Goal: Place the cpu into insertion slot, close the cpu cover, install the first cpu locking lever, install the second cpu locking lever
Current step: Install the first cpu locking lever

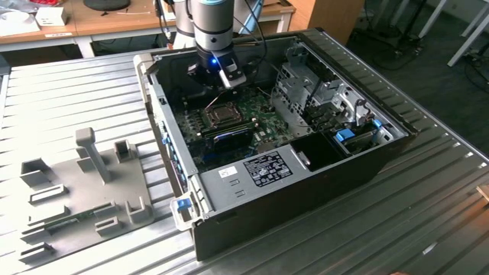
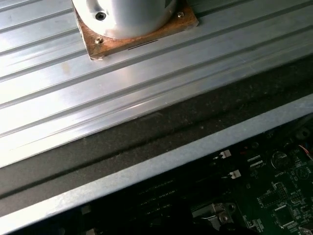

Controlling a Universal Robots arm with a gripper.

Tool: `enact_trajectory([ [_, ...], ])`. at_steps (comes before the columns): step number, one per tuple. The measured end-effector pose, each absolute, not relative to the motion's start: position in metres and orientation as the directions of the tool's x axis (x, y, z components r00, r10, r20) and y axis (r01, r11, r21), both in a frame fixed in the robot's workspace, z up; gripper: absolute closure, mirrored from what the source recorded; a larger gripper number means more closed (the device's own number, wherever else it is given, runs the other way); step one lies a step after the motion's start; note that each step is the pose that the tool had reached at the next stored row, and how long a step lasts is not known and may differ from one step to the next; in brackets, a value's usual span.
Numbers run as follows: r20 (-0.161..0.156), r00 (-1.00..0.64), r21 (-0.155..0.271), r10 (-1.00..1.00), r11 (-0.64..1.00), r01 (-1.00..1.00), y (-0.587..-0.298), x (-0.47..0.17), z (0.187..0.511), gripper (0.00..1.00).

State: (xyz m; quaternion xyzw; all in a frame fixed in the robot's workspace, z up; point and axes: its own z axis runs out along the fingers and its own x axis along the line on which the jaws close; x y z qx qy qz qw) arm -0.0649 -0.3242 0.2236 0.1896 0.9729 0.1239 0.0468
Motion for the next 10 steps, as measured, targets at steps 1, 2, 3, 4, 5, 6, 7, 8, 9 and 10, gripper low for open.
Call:
enact_trajectory([
  [1, -0.044, -0.924, 0.259, 0.380, 0.897, 0.357, -0.3243, -0.0648, 0.2235, 0.90],
  [2, -0.044, -0.924, 0.259, 0.380, 0.897, 0.357, -0.3244, -0.0647, 0.2235, 0.90],
  [3, -0.044, -0.924, 0.259, 0.380, 0.897, 0.357, -0.3245, -0.0646, 0.2235, 0.90],
  [4, -0.044, -0.924, 0.259, 0.380, 0.897, 0.357, -0.3247, -0.0644, 0.2233, 0.90],
  [5, -0.044, -0.924, 0.259, 0.380, 0.897, 0.357, -0.3249, -0.0642, 0.2233, 0.90],
  [6, -0.044, -0.924, 0.259, 0.380, 0.897, 0.357, -0.3251, -0.0641, 0.2231, 0.90],
  [7, -0.044, -0.924, 0.259, 0.380, 0.897, 0.357, -0.3252, -0.0639, 0.2230, 0.90],
  [8, -0.044, -0.924, 0.259, 0.381, 0.897, 0.357, -0.3253, -0.0639, 0.2228, 0.90],
  [9, -0.044, -0.924, 0.259, 0.381, 0.897, 0.357, -0.3254, -0.0638, 0.2226, 0.90],
  [10, -0.044, -0.924, 0.259, 0.381, 0.897, 0.357, -0.3254, -0.0638, 0.2226, 0.90],
])
